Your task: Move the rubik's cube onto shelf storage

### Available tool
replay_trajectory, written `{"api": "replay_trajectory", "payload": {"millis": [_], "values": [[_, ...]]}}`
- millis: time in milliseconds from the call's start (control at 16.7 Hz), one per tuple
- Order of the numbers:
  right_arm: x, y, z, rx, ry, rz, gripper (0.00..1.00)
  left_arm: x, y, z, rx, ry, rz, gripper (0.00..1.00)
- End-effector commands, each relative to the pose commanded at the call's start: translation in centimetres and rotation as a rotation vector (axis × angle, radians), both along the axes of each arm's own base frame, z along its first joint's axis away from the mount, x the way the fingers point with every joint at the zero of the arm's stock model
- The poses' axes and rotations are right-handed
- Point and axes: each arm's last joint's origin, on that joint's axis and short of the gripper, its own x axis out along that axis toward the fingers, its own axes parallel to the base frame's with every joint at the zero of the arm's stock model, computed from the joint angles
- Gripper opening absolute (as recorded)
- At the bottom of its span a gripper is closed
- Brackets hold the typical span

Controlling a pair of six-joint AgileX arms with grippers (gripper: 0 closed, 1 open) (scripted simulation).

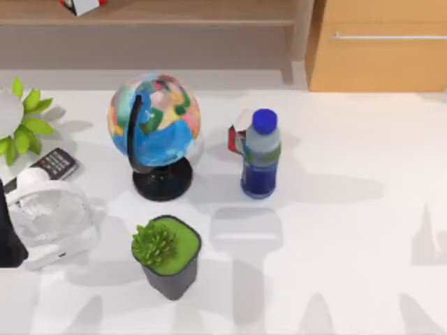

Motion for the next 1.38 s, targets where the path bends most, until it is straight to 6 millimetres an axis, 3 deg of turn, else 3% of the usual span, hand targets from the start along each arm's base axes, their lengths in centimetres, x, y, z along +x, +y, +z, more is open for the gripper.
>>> {"api": "replay_trajectory", "payload": {"millis": [300,540,720,1080,1380], "values": [[0.2,0.0,0.8,-0.044,-0.006,-0.001,1.00,0.0,0.0,0.0,0.000,0.000,0.000,1.00],[1.2,0.3,3.1,-0.192,-0.006,0.011,1.00,0.0,0.0,0.0,0.000,0.000,0.000,1.00],[3.2,0.8,5.2,-0.349,0.003,0.035,1.00,0.0,0.0,0.0,0.000,0.000,0.000,1.00],[10.8,2.8,7.6,-0.735,0.012,0.095,1.00,0.0,0.0,0.0,0.000,0.000,0.000,1.00],[19.2,5.1,5.6,-1.068,-0.007,0.106,1.00,0.0,0.0,0.0,0.000,0.000,0.000,1.00]]}}
